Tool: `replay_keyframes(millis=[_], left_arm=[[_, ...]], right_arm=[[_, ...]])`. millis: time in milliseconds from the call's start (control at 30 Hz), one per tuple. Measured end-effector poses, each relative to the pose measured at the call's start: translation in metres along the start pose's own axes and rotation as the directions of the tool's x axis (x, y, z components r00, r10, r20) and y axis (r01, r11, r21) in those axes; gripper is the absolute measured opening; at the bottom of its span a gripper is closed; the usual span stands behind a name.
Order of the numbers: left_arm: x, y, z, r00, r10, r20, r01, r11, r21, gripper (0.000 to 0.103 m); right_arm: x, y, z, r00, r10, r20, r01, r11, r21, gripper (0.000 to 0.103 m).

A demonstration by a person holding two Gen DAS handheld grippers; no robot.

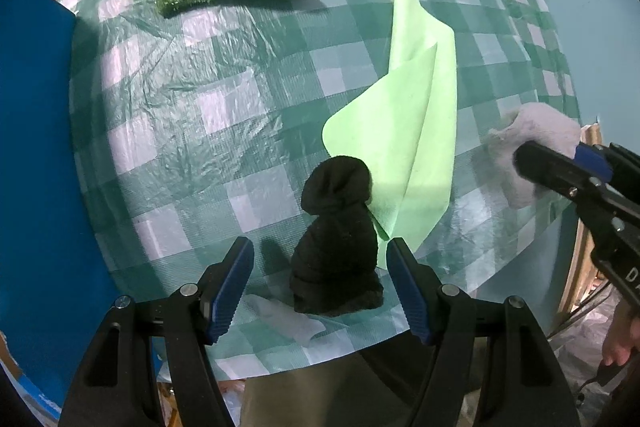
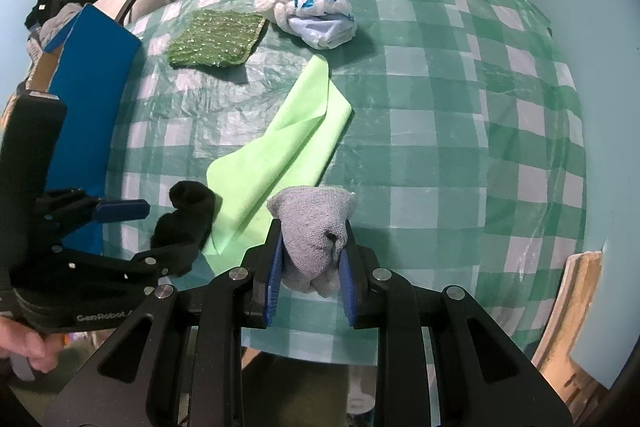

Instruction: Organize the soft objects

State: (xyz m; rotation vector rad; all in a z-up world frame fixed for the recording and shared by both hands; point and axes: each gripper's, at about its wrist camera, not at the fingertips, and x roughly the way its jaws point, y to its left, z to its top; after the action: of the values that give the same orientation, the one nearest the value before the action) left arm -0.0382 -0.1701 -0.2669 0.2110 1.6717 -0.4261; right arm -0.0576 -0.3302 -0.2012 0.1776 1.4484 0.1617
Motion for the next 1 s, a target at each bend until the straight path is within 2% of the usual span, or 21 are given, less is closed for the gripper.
replay_keyframes(millis=[67,200,433,1000], left_arm=[[0.003,-0.001,0.0,1.0,0.008,0.0,-0.008,1.0,0.004,0.066],[0.01,-0.006,-0.003,1.0,0.008,0.0,-0.008,1.0,0.008,0.042],[0.005,-0.011,-0.009,1.0,0.021,0.02,-0.021,1.0,0.008,0.041],[-0.074,0.011,-0.005,0.987,0.026,0.156,-0.024,1.0,-0.01,0.041]], right_arm=[[0.0,0.0,0.0,1.0,0.0,-0.001,0.0,1.0,-0.002,0.024],[0.0,0.0,0.001,1.0,0.003,-0.003,-0.003,1.0,-0.01,0.024],[0.0,0.001,0.001,1.0,0.01,-0.003,-0.01,1.0,-0.023,0.024],[-0.031,0.016,0.013,0.998,0.029,0.056,-0.026,0.998,-0.06,0.024]])
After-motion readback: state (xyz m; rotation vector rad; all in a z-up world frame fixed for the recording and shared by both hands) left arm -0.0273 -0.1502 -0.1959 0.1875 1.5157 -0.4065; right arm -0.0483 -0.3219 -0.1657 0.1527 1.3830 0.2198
